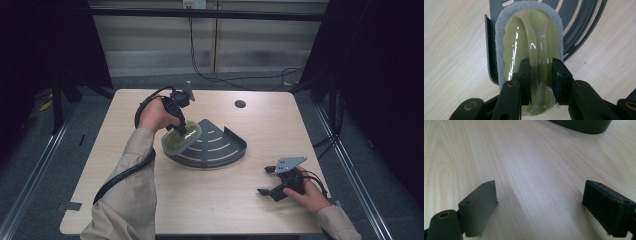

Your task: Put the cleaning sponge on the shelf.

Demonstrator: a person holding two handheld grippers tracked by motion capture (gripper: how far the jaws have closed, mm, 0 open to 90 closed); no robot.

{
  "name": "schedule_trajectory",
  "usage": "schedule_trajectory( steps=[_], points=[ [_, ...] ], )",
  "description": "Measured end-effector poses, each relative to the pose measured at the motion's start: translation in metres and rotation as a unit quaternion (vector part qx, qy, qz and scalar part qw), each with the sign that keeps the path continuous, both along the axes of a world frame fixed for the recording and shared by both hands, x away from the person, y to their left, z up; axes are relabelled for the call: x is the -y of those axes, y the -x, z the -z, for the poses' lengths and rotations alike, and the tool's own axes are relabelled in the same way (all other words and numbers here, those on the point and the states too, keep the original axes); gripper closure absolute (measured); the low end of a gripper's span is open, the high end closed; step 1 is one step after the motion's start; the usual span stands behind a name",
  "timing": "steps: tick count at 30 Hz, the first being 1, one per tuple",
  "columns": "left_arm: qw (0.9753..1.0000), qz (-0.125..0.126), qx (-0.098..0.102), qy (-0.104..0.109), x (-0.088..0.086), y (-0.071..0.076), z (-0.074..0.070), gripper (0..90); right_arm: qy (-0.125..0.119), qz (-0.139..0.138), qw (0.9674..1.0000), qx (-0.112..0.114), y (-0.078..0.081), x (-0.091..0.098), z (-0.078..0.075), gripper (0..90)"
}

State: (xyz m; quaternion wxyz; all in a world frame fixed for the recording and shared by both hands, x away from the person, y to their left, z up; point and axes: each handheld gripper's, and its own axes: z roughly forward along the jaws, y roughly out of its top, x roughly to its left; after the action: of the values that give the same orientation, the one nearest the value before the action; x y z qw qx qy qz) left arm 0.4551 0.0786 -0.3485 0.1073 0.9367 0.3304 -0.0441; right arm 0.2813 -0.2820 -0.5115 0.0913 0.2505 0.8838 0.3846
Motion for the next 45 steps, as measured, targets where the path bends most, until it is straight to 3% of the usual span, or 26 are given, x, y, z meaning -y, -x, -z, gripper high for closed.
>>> schedule_trajectory(
  steps=[24,45],
  points=[
    [1.0000,-0.007,-0.003,0.005,0.012,-0.013,0.011,71.3,0.000,0.000,1.0000,0.001,0.000,0.000,0.000,11.7],
    [0.9999,-0.014,0.002,0.005,0.017,-0.022,0.036,71.2,-0.001,0.000,1.0000,0.001,0.000,0.000,0.000,11.7]
  ],
)
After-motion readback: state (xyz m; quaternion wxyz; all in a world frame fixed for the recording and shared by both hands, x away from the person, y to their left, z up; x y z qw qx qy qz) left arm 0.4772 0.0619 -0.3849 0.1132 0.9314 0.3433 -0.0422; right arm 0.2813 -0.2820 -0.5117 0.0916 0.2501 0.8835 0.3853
